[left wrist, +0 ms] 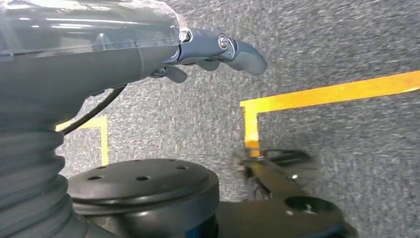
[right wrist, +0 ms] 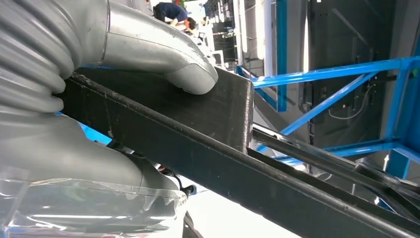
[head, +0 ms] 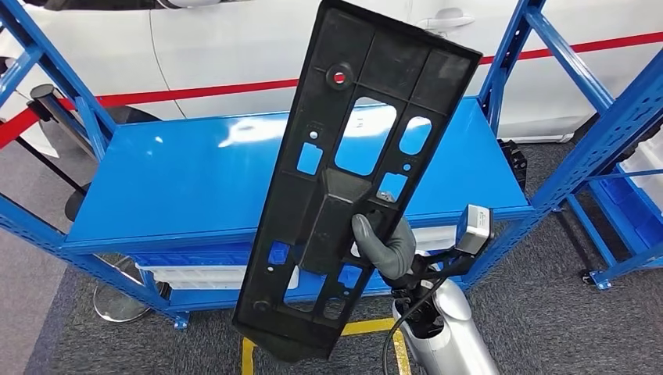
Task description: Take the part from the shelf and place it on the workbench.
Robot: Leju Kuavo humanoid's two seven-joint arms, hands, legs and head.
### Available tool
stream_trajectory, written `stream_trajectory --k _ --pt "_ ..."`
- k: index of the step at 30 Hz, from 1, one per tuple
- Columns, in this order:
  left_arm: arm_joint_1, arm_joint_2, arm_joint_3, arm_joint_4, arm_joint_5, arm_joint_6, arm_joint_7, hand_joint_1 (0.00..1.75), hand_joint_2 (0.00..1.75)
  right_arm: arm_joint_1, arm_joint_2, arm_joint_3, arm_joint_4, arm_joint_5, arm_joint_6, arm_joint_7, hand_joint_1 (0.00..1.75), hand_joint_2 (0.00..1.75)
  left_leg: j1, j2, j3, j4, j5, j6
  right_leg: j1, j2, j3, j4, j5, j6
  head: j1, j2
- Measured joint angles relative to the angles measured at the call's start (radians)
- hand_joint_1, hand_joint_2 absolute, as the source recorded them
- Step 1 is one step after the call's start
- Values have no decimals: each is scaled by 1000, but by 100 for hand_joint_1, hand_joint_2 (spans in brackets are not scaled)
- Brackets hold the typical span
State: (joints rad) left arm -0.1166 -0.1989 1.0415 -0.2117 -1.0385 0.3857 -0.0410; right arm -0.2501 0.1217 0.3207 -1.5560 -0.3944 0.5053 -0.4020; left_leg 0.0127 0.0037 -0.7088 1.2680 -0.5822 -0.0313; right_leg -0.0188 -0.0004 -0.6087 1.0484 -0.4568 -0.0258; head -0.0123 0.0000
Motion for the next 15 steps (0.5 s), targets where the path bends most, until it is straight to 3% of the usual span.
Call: stream_trajectory --k 1,2,4,6,7,10,12,15 --pt "0 0 0 0 0 0 1 0 175 0 0 -1 2 0 0 0 175 175 0 0 0 34 -11 1 2 0 -12 1 8 0 0 0" --pt "1 0 0 0 -1 0 1 0 175 0 0 -3 5 0 0 0 175 175 -1 0 18 33 -3 3 4 0 -23 2 16 0 0 0" --pt "0 0 0 0 -3 -1 2 0 175 0 0 -6 8 0 1 -3 175 175 -4 -1 102 -71 44 14 6 0 -40 3 31 2 0 0" --pt "-4 3 0 0 -5 -7 4 0 175 -3 3 -9 9 0 1 -7 175 175 -11 -2 190 -204 64 26 7 0 -49 2 45 10 0 0" --pt "-5 4 0 0 -5 -10 4 0 175 -4 5 -11 9 0 1 -9 175 175 -16 -2 211 -242 64 31 6 -1 -51 0 53 16 0 0" --pt "-6 5 0 0 -7 -18 6 0 175 -6 7 -15 10 0 0 -10 175 175 -19 0 206 -269 84 43 2 -1 -55 -10 71 36 0 0" --pt "-7 6 0 0 -9 -20 8 0 175 -7 8 -19 10 0 0 -11 175 175 -15 4 195 -282 110 55 3 0 -70 22 28 43 1 0" --pt "-9 6 0 0 -12 -22 12 0 175 -5 7 -23 12 0 0 -12 175 175 -14 7 161 -281 138 65 2 0 -120 191 -99 50 1 0"
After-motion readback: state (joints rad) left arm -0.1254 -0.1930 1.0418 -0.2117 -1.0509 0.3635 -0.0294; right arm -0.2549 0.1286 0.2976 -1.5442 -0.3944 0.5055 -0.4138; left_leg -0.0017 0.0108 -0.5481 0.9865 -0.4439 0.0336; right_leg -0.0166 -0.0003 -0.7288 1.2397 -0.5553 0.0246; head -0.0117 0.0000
